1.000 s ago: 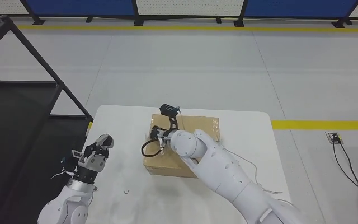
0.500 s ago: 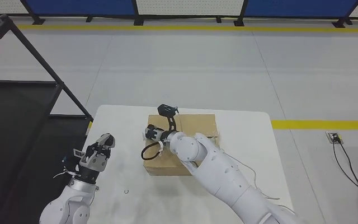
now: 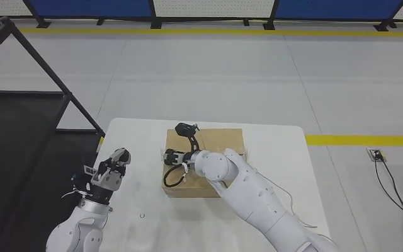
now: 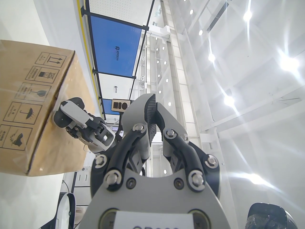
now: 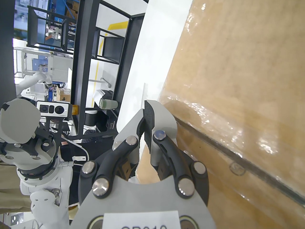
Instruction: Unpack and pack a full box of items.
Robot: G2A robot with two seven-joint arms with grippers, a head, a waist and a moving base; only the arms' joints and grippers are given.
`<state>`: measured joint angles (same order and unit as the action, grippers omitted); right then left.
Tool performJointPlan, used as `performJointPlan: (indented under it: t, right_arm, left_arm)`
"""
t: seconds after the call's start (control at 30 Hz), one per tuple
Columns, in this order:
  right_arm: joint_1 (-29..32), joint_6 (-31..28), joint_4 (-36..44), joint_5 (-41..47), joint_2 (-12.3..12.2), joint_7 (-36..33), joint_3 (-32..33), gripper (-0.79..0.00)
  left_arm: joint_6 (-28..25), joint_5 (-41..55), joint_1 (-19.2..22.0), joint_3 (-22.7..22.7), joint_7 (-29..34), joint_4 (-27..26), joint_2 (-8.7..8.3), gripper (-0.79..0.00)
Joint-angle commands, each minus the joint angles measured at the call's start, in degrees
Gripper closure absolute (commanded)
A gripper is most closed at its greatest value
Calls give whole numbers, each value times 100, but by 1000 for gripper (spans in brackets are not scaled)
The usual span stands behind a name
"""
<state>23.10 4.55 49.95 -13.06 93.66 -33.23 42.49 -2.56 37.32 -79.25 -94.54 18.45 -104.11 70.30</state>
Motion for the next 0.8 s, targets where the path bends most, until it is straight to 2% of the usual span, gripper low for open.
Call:
performJointPlan:
  t: [0.0, 0.27, 0.53, 0.77]
  right_arm:
    - [44, 214, 52, -77, -18, 93, 76, 0]
    - [340, 672, 461, -379, -195, -9, 470, 0]
    - [1010, 1428, 1438, -911, -489, -186, 1067, 0]
    - [1616, 2178, 2220, -1333, -704, -12, 1705, 0]
  left_arm:
    - [14, -5, 20, 12, 5, 7, 1, 0]
    - [83, -26, 109, 58, 59, 40, 0, 0]
    - [197, -95, 278, 142, 169, 80, -5, 0]
    - [281, -137, 354, 142, 265, 91, -17, 0]
